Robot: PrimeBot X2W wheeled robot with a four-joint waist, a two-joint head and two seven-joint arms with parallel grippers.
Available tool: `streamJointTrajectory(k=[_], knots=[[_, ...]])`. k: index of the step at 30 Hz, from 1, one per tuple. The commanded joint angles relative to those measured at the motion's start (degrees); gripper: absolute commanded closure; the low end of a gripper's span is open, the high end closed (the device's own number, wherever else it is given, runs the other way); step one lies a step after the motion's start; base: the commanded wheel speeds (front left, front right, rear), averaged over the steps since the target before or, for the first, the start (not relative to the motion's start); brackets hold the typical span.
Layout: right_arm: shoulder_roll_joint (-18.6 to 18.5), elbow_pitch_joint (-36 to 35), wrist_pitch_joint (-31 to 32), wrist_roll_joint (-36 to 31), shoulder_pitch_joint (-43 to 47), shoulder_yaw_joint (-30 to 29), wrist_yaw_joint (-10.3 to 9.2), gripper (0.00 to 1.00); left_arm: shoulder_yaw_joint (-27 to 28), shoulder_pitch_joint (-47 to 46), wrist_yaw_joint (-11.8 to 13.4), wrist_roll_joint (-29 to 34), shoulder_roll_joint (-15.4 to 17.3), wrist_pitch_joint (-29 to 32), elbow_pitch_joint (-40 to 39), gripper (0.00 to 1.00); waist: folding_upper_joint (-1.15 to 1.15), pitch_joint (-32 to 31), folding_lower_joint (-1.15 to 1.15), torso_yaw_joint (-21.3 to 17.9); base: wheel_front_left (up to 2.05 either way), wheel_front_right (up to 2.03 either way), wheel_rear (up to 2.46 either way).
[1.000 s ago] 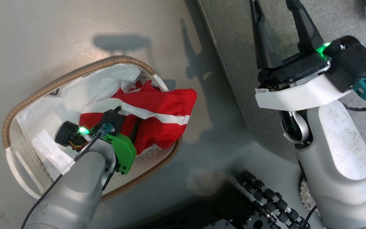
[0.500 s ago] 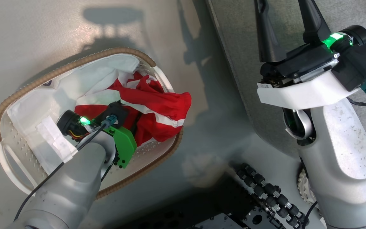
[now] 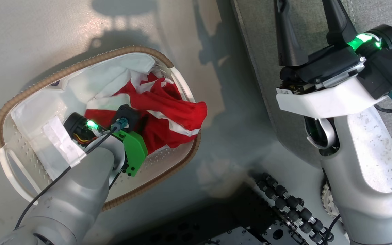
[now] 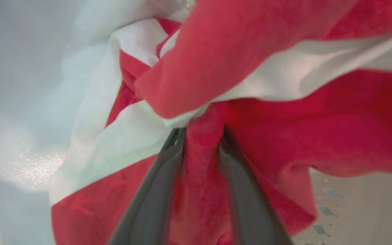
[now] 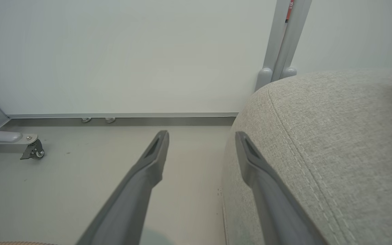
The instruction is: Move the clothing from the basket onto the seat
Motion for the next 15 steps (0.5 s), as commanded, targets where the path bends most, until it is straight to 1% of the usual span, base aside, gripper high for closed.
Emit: streamJointTrajectory(k=[1, 6, 11, 15], knots=[[-0.1, 0.4, -0.1, 0.1, -0.1, 0.2, -0.08, 0.00, -0.6, -0.7, 0.0, -1.0, 0.4, 0.0, 0.1, 1.00, 0.00, -0.4, 0.00, -0.2, 0.00, 0.00, 0.00], [-0.1, 1.5, -0.1, 0.7, -0.8, 0.5, -0.08, 0.00, -1.0, -0.1, 0.0, -3.0, 1.3, 0.0, -0.8, 1.00, 0.00, -2.1, 0.00, -0.6, 0.00, 0.00, 0.00], [-0.1, 3.3, -0.1, 0.3, 0.3, 0.6, -0.08, 0.00, 1.6, 2.0, 0.0, -4.0, 1.2, 0.0, -2.7, 1.00, 0.00, -5.5, 0.00, 0.0, 0.00, 0.00, 0.00], [-0.2, 4.7, -0.1, -0.1, 1.5, 0.8, -0.08, 0.00, 3.8, 4.4, 0.0, -3.6, 1.0, 0.0, -4.5, 1.00, 0.00, -8.8, 0.00, 0.9, 0.00, 0.00, 0.00]])
